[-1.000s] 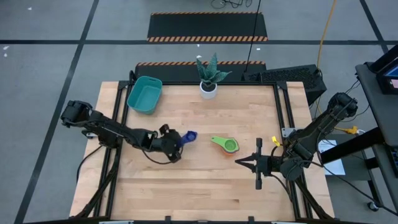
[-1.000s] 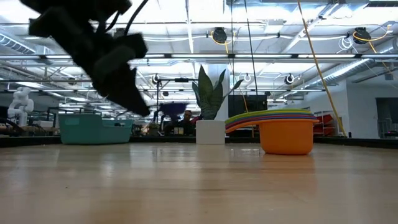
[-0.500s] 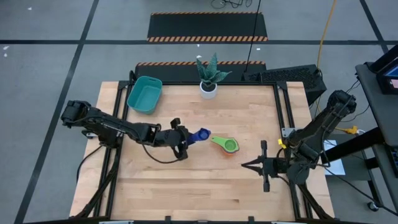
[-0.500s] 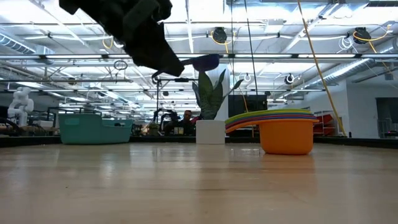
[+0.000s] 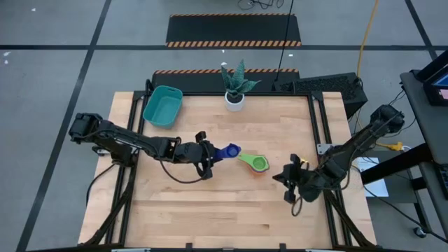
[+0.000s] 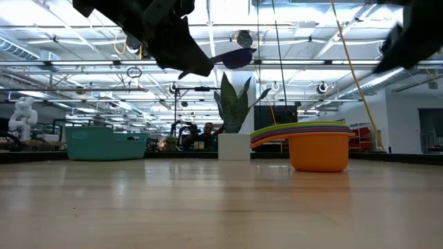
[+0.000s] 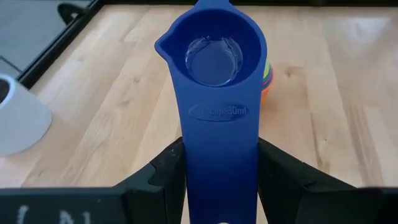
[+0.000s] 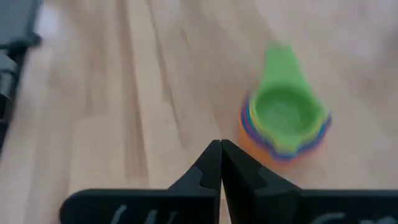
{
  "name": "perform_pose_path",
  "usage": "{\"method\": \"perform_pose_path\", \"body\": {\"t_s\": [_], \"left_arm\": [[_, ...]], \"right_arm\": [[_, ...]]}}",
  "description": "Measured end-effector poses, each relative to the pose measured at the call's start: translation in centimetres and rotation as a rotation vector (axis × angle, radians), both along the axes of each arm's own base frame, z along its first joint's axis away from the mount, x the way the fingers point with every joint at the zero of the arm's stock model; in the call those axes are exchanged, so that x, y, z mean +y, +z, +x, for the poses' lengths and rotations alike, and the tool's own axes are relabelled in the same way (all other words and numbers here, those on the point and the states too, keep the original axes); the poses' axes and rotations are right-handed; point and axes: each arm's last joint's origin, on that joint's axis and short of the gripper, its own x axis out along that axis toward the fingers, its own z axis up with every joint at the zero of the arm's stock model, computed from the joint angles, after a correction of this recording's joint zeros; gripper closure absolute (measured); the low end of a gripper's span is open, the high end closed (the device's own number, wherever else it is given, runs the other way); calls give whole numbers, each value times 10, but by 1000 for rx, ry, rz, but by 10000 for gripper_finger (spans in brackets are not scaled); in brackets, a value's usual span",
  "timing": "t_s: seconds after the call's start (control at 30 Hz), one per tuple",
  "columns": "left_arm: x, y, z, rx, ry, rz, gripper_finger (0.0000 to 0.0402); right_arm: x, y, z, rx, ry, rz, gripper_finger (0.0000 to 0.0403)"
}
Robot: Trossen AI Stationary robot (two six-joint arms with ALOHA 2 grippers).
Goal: Nest measuring cups in basket
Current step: Stack the dark blue measuring cup on top of the green measuring cup
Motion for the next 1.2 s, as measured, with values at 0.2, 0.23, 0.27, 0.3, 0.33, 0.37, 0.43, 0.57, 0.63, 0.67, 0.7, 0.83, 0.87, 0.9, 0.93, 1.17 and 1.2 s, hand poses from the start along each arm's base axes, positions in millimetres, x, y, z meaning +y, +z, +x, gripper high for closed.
{"method": "perform_pose_path", "body": {"t_s": [0.2,0.23,0.27,0.3,0.33,0.37,0.43,0.57,0.63,0.67,0.7,0.83,0.87,0.9,0.93,1.17,1.2], "left_arm": [[-1,1,1,-9,-62,16,240],[-1,1,1,-8,-66,22,237],[-1,1,1,-7,-69,25,236],[-1,1,1,-7,-71,27,236],[-1,1,1,-7,-74,26,238],[-2,1,1,-6,-84,21,241],[-1,1,1,-5,-100,14,247],[-1,2,2,-7,-115,12,247],[-1,2,2,-6,-121,18,241],[-1,2,2,-6,-122,20,238],[-1,2,2,-6,-123,21,236],[-1,2,2,-5,-125,23,244],[-1,2,2,-5,-130,24,247],[-2,2,2,-4,-138,24,248],[-2,2,2,-6,-149,22,248],[-3,4,3,-27,-165,15,238],[-3,4,3,-29,-171,12,240]], "right_arm": [[-24,-42,-2,117,-107,127,403],[-28,-49,-3,145,-121,161,403],[-31,-54,-4,167,-133,199,403],[-34,-59,-5,182,-144,234,403],[-37,-64,-5,188,-152,258,403],[-39,-69,-6,185,-159,267,403],[-45,-78,-8,159,-157,252,403],[-56,-94,-10,93,-150,266,403],[-59,-99,-12,76,-150,267,403],[-60,-100,-12,68,-150,263,403],[-61,-100,-12,63,-150,256,403],[-65,-102,-10,54,-159,236,403],[-65,-101,-8,45,-155,231,403],[-66,-101,-6,31,-149,226,403],[-66,-102,-3,18,-144,223,403],[-71,-113,10,22,-119,214,403],[-72,-115,12,22,-122,209,403]]}}
